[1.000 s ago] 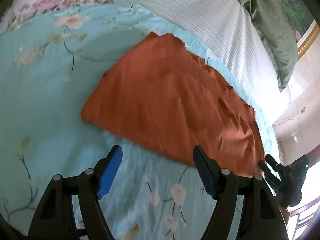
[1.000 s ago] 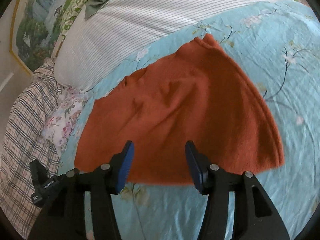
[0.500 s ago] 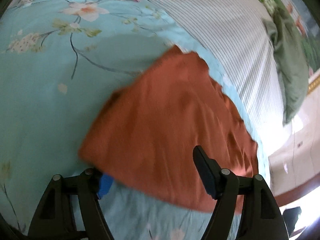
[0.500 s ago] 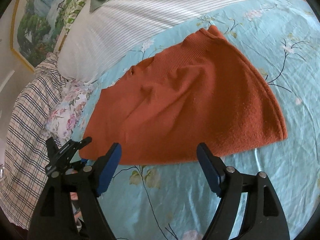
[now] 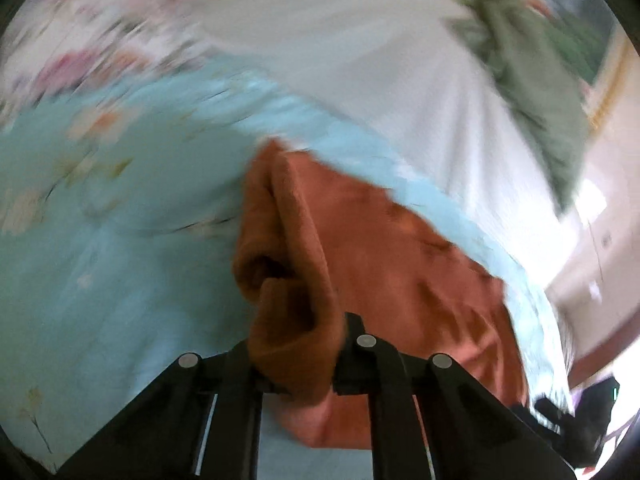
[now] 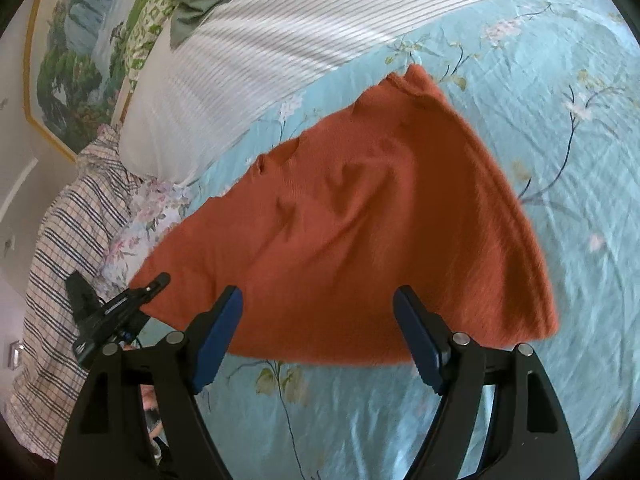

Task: Fold small clothes
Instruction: 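Grasp the folded sweater edge with the left gripper while the right gripper approaches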

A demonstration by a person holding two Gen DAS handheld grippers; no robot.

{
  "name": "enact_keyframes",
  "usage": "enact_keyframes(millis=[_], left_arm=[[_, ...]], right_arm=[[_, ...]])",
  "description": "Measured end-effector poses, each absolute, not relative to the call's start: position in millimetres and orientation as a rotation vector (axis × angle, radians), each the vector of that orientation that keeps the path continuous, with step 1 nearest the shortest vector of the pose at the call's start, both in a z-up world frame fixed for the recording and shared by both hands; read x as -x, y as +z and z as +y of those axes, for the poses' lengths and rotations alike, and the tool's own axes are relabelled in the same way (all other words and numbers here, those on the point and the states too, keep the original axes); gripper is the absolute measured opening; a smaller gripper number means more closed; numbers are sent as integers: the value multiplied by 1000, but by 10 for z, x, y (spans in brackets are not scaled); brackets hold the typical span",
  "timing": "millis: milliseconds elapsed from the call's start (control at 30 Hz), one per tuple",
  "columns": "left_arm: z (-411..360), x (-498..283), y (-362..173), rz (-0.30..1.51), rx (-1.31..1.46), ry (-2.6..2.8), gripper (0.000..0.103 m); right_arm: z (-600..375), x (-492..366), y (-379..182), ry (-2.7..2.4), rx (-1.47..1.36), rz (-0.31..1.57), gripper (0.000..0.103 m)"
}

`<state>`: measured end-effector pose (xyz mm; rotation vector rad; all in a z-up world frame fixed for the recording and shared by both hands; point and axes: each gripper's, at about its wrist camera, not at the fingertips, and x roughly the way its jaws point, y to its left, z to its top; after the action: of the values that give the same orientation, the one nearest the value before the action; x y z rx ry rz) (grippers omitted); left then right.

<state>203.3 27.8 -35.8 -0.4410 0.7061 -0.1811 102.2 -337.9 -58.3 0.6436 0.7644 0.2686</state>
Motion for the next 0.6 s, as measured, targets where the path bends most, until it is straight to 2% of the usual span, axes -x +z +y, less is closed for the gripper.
enact_keyframes(millis=[167,367,467,600], left_arm=[[-609,-1927,-132,683,214,-323,6],[-1504,-1860,-509,731,-47,-384,6],[-1610,-1811,-678,745,-101,-371,6],[-1408,-1757,-526,724,-21,-406,6]], right_arm=[[-3575,-1186,-451,300,-671,748,78],[-3573,-1564,-451,383,-681,807,78],[-3418,-1842,-536,437,-681,868,78],[-3070,-2241,-630,583,-695,940,78]])
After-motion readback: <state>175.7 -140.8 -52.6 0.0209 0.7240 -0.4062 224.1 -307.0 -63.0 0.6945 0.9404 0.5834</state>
